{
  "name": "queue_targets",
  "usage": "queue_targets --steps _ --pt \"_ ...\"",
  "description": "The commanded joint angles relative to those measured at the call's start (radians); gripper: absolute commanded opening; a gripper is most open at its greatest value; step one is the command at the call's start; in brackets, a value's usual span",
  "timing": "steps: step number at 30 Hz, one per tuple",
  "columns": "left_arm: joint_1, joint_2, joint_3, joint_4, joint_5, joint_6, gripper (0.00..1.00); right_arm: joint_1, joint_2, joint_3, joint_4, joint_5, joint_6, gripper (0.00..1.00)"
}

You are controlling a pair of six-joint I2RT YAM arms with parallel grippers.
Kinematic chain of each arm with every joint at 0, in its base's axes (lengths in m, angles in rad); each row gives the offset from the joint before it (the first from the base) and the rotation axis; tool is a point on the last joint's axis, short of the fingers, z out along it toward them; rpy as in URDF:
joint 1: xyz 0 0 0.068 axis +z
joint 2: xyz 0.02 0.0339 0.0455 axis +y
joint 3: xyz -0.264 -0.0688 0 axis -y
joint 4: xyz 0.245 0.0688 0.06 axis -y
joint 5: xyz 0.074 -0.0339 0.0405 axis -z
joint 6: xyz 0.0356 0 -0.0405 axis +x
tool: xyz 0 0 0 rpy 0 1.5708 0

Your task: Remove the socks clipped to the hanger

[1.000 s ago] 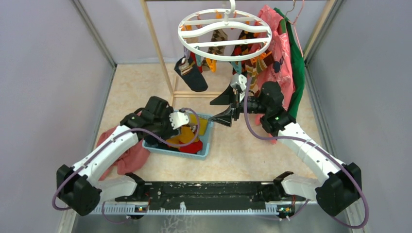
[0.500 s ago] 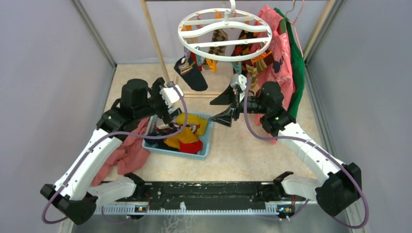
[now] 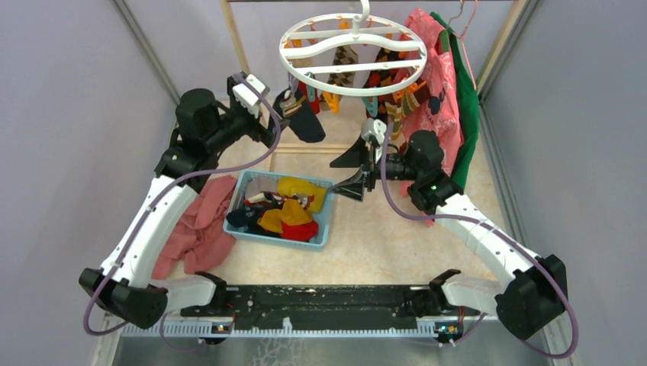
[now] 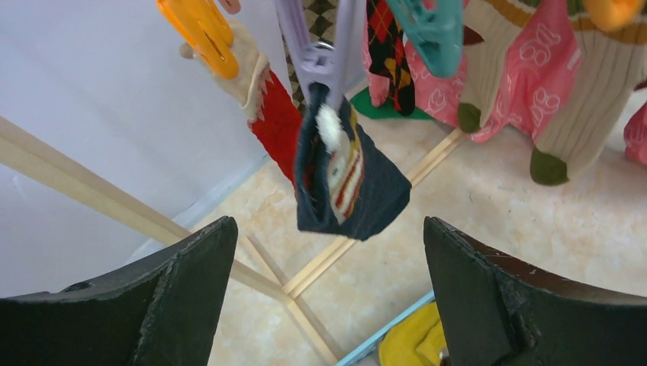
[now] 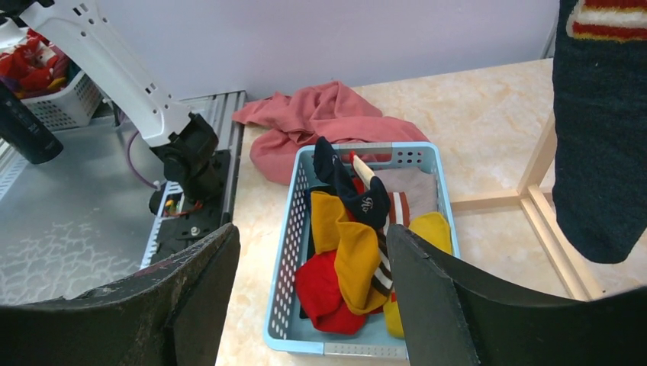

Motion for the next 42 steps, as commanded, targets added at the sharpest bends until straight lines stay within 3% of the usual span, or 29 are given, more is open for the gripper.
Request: queue_targets --steps 1,7,15,19,24,27,32,42 --pt "0.033 0.064 0.053 0.111 0.089 -0.103 0.95 -0.007 -0.008 0.000 0.097 -0.015 0.031 0.71" --pt "0.050 0.129 0.054 0.193 0.129 -0.128 0.88 -0.007 -0.011 -0.021 0.114 -0.012 0.030 0.71" --pt "0.054 0.187 0.031 0.269 0.204 -0.152 0.65 -0.007 0.010 -0.014 0.116 -0.013 0.036 0.72" --pt "0.055 0.184 0.010 0.278 0.286 -0.165 0.44 -0.007 0.029 -0.009 0.112 0.040 0.035 0.72" --pt "0.054 0.145 -0.040 0.329 0.339 -0.181 0.10 -0.007 0.050 0.021 0.079 0.157 0.019 0.72" --pt "0.054 0.130 -0.047 0.331 0.397 -0.215 0.00 -0.007 0.066 0.031 0.094 0.202 0.013 0.71" --pt "0.055 0.106 -0.052 0.320 0.520 -0.282 0.00 -0.007 0.117 0.089 0.080 0.248 -0.022 0.71" --pt "0.055 0.096 -0.049 0.256 0.739 -0.331 0.00 -0.009 0.186 0.246 -0.076 0.259 -0.272 0.78"
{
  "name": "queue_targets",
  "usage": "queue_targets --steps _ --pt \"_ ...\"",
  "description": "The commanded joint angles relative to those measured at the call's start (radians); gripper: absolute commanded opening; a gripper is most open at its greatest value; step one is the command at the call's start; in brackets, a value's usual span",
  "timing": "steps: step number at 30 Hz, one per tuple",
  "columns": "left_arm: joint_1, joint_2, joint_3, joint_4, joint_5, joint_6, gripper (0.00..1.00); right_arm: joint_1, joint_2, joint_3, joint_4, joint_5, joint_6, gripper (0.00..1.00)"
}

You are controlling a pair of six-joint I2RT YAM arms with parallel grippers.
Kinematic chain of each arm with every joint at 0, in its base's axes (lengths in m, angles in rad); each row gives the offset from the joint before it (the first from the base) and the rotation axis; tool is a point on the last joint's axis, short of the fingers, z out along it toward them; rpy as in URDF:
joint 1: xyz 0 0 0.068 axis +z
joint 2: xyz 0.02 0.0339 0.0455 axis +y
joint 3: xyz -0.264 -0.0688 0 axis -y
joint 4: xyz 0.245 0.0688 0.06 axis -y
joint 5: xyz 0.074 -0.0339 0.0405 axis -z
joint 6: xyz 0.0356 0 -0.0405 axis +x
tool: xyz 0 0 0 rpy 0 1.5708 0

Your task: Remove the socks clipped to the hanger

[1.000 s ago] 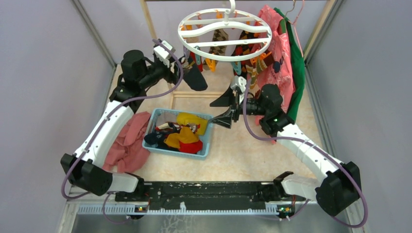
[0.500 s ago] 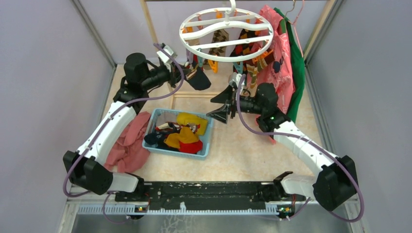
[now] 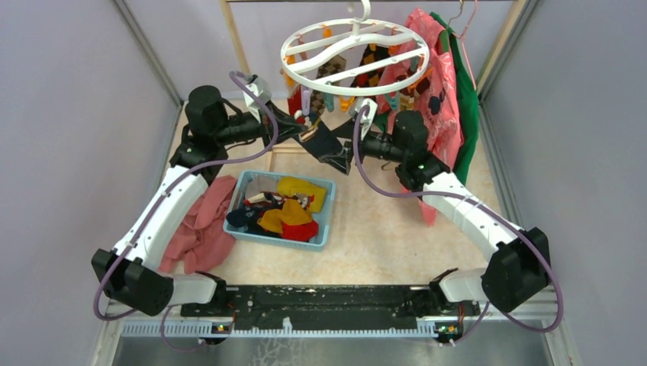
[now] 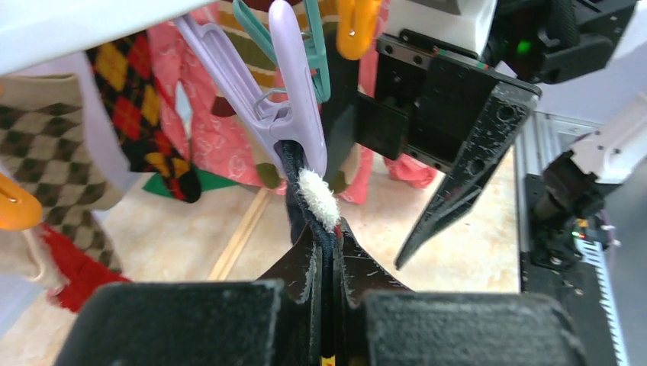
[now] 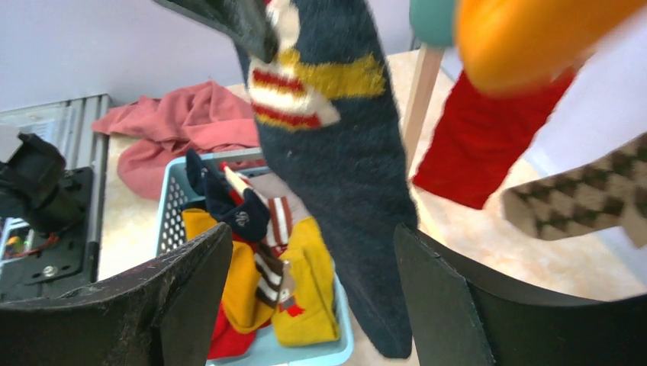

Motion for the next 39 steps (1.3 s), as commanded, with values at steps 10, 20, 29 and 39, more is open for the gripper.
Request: queue_targets --steps 10,20,29,39 --pt "0.002 -0.026 -0.021 0.020 0.181 -0.129 0.00 -0.008 0.040 0.140 -0.073 -0.060 -0.202 0.79" --pt "0.002 -0.016 -0.039 0.110 0.158 -0.211 0.09 -0.004 0.066 0.056 0.156 -0.256 0.030 0.43" --pt "0.003 -0.013 -0.034 0.169 0.079 -0.215 0.59 0.002 0.041 -0.031 0.359 -0.244 0.259 0.00" --pt "-0.008 0.044 0.042 0.280 -0.030 -0.339 0.87 0.007 0.000 -0.048 0.377 -0.246 0.284 0.00"
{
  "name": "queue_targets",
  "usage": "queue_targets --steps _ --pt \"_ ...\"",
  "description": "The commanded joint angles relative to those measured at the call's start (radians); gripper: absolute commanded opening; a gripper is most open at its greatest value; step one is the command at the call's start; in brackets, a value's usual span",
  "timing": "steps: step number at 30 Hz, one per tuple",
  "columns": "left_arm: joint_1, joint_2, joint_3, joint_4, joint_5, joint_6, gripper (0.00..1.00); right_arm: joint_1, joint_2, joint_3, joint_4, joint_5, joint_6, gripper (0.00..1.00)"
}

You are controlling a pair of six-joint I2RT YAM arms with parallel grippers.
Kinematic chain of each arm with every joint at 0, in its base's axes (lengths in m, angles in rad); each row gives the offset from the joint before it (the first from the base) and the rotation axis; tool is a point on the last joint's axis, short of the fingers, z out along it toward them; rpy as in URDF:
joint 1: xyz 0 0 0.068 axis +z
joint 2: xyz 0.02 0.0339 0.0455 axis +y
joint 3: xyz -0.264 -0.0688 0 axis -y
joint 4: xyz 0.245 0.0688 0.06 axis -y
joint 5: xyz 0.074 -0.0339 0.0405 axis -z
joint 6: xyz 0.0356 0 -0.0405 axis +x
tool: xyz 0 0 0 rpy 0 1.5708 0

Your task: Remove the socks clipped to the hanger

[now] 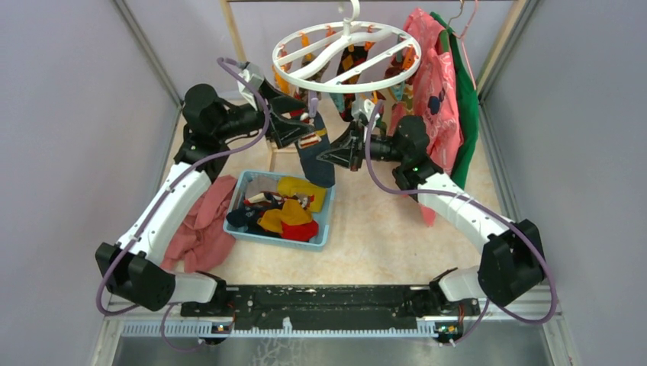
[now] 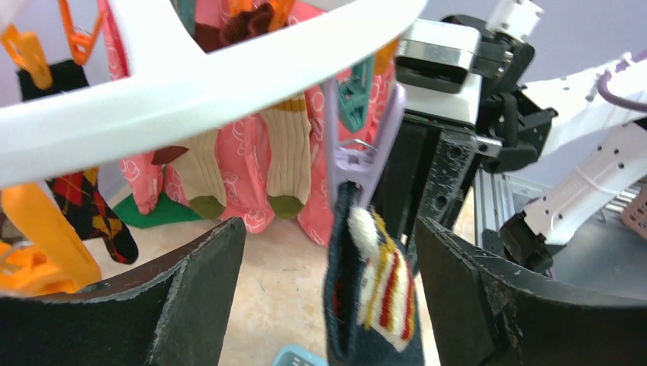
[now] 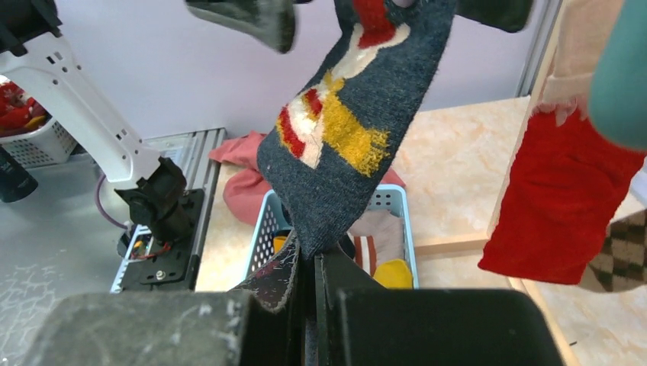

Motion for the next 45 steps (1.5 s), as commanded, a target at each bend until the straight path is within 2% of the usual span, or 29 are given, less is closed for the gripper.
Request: queue_targets --steps 1,14,20,22,33,36,38,41,45 --pt "-0.013 0.030 0.067 0.077 -0.053 -0.075 0.88 0.004 -0.048 -0.004 0.092 -0.015 0.031 0.00" --pt "-0.054 0.061 0.101 0.094 -0.133 -0.184 0.90 0.004 -0.048 -0.029 0.107 -0.005 0.031 0.00" --pt "-0.065 0.093 0.100 0.149 -0.143 -0.269 0.77 0.004 -0.047 -0.043 0.110 0.006 0.019 0.00" --pt "-0.066 0.100 0.096 0.165 -0.145 -0.296 0.76 0.004 -0.044 -0.045 0.107 0.007 0.017 0.00" --pt "-0.067 0.119 0.102 0.172 -0.148 -0.346 0.82 0.004 -0.068 -0.080 0.104 0.005 -0.011 0.00" --pt "-0.066 0.124 0.099 0.191 -0.140 -0.368 0.89 0.004 -0.069 -0.089 0.104 0.009 -0.017 0.00" --pt "-0.066 0.127 0.103 0.196 -0.137 -0.372 0.90 0.004 -0.070 -0.091 0.101 0.012 -0.021 0.00" --pt "-0.067 0.137 0.109 0.204 -0.133 -0.384 0.86 0.004 -0.066 -0.092 0.100 0.011 -0.022 0.00" --pt "-0.067 0.148 0.110 0.224 -0.125 -0.413 0.75 0.005 -0.062 -0.093 0.102 0.011 -0.024 0.00"
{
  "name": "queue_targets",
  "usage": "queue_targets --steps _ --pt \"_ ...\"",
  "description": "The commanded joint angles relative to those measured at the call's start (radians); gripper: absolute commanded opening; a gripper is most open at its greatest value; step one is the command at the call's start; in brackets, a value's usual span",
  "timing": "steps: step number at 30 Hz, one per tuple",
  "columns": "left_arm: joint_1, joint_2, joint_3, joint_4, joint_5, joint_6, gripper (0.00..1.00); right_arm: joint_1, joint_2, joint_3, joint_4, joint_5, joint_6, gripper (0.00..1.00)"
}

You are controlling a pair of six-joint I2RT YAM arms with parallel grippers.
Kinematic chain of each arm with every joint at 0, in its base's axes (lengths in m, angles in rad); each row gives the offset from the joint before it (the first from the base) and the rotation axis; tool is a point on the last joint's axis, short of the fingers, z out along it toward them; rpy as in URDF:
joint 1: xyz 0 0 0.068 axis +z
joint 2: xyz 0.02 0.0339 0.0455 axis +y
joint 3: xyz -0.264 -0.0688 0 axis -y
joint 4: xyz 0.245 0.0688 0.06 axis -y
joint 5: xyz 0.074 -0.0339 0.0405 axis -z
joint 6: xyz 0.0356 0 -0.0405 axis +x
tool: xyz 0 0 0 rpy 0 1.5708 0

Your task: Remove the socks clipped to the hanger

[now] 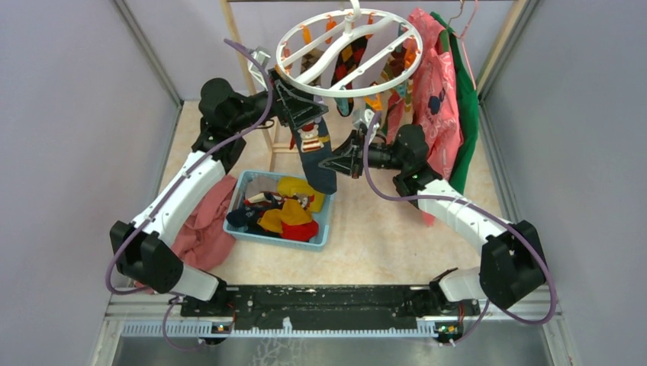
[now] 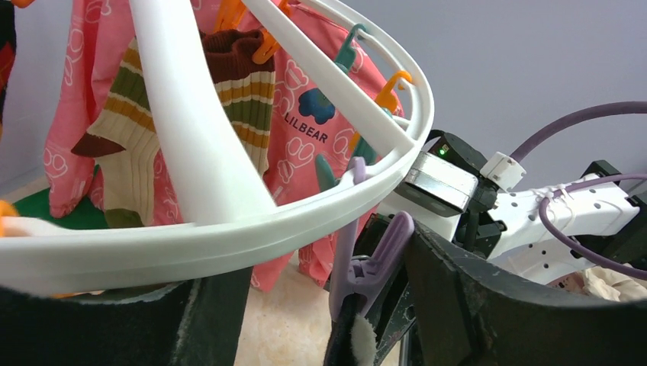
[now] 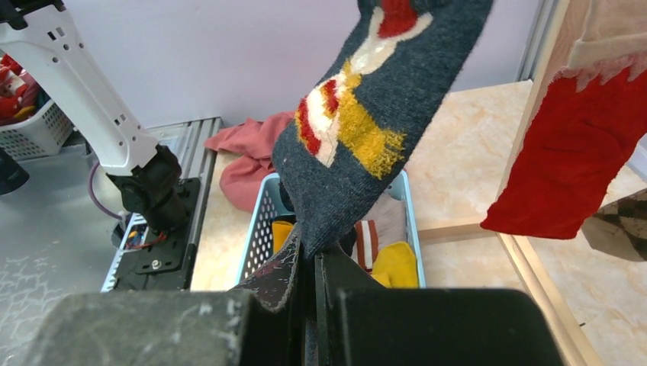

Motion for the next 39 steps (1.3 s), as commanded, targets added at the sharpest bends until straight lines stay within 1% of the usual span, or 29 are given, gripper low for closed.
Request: queue_targets --steps 1,3,4,5,10,17,21,27,30,31,37,39 --pt "-0.005 0.020 0.033 0.063 0.011 -0.045 0.71 0.004 -0.036 -0.001 0.041 -0.001 -0.015 0.00" --pt "-0.004 0.021 0.033 0.071 0.020 -0.056 0.62 0.004 -0.037 -0.004 0.042 -0.001 -0.017 0.00" --pt "-0.003 0.021 0.033 0.077 0.024 -0.060 0.55 0.004 -0.037 -0.006 0.042 0.000 -0.020 0.00" --pt "-0.003 0.021 0.033 0.080 0.029 -0.064 0.51 0.004 -0.039 -0.009 0.042 0.000 -0.023 0.00" --pt "0.000 0.014 0.032 0.081 0.038 -0.062 0.35 0.004 -0.045 -0.017 0.040 0.002 -0.032 0.00" --pt "0.005 0.005 0.020 0.077 0.040 -0.051 0.21 0.004 -0.049 -0.026 0.030 -0.001 -0.053 0.00" --pt "0.007 0.000 0.020 0.074 0.042 -0.050 0.12 0.004 -0.045 -0.029 0.004 -0.018 -0.093 0.00" --pt "0.009 -0.009 0.020 0.062 0.045 -0.031 0.05 0.004 -0.033 -0.021 -0.039 -0.067 -0.136 0.00" --pt "0.009 -0.014 0.012 0.059 0.048 -0.021 0.05 0.007 -0.035 -0.021 -0.044 -0.074 -0.145 0.00" --pt "0.009 -0.015 0.012 0.052 0.049 -0.012 0.07 0.008 -0.037 -0.020 -0.051 -0.077 -0.146 0.00" --pt "0.010 -0.024 0.006 0.019 0.063 0.043 0.25 0.015 -0.058 -0.021 -0.061 -0.093 -0.146 0.00" --pt "0.010 -0.028 0.006 -0.001 0.076 0.071 0.32 0.015 -0.062 -0.025 -0.060 -0.099 -0.146 0.00"
